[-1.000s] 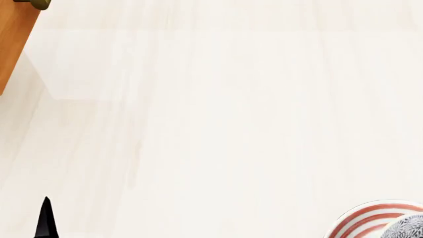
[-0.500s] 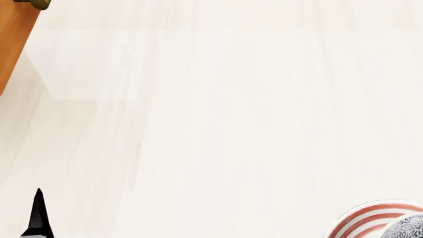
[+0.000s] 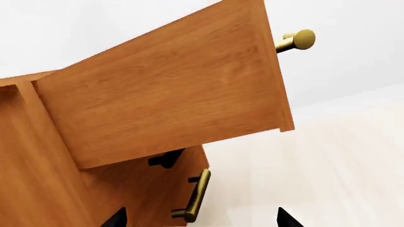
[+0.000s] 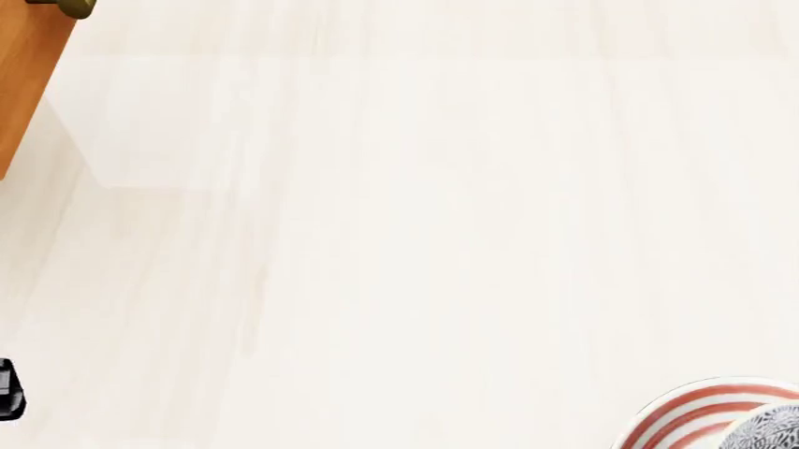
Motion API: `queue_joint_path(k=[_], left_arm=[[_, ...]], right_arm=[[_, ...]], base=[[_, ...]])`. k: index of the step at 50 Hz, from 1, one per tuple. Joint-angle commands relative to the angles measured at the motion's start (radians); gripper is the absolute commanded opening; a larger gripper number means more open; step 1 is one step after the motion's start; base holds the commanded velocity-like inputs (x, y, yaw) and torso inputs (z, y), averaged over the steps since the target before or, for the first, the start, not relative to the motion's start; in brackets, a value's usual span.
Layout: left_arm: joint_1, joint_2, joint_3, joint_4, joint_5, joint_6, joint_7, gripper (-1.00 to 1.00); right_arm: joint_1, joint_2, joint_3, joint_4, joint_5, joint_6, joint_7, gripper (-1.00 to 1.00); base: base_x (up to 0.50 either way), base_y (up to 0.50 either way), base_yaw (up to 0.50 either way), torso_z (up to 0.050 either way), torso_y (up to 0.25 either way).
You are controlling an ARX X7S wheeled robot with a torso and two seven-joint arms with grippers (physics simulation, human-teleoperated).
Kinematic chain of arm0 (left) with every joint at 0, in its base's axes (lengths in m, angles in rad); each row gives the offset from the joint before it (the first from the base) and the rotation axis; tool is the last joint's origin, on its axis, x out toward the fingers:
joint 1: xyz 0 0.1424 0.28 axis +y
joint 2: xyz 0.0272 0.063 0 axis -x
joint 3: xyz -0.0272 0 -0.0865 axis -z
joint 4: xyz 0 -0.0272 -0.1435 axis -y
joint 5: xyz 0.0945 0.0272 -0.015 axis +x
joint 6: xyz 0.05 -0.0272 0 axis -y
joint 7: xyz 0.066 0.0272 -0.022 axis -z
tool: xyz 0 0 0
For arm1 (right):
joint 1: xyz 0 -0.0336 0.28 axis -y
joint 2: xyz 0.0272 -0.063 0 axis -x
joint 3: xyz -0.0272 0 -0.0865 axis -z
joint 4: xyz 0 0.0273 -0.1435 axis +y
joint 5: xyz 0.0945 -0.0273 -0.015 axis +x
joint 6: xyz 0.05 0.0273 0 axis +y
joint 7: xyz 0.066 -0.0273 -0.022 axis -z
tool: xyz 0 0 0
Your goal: Put the bowl on the plate.
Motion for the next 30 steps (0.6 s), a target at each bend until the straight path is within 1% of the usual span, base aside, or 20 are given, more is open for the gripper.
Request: queue_joint_path(k=[1, 3, 5, 14, 30], left_arm=[[-0.046, -0.041, -0.083, -0.006, 0.045, -0.074, 0.004, 1.00], [-0.045, -0.047, -0.102, -0.005, 0.039, -0.081, 0.000, 1.00], [-0.043, -0.054, -0.127, -0.005, 0.033, -0.097, -0.008, 1.00], [-0.023, -0.069, -0.205, -0.012, 0.010, -0.118, -0.024, 1.00], [0.000, -0.076, -0.314, -0.067, -0.020, -0.120, -0.038, 1.00]], right_arm=[[-0.008, -0.030, -0.016, -0.097, -0.296, -0.063, -0.070, 1.00], [-0.005, -0.031, -0.013, -0.096, -0.302, -0.063, -0.059, 1.00], [-0.005, -0.038, -0.030, -0.092, -0.364, -0.082, -0.057, 1.00], [0.005, -0.055, -0.038, -0.052, -0.439, -0.118, -0.050, 1.00], [0.000, -0.056, -0.018, -0.003, -0.476, -0.143, -0.057, 1.00]], base=[[0.00, 0.00, 0.00, 0.000, 0.000], [0.00, 0.00, 0.00, 0.000, 0.000], [0.00, 0.00, 0.00, 0.000, 0.000], [0.00, 0.00, 0.00, 0.000, 0.000], [0.00, 0.00, 0.00, 0.000, 0.000]])
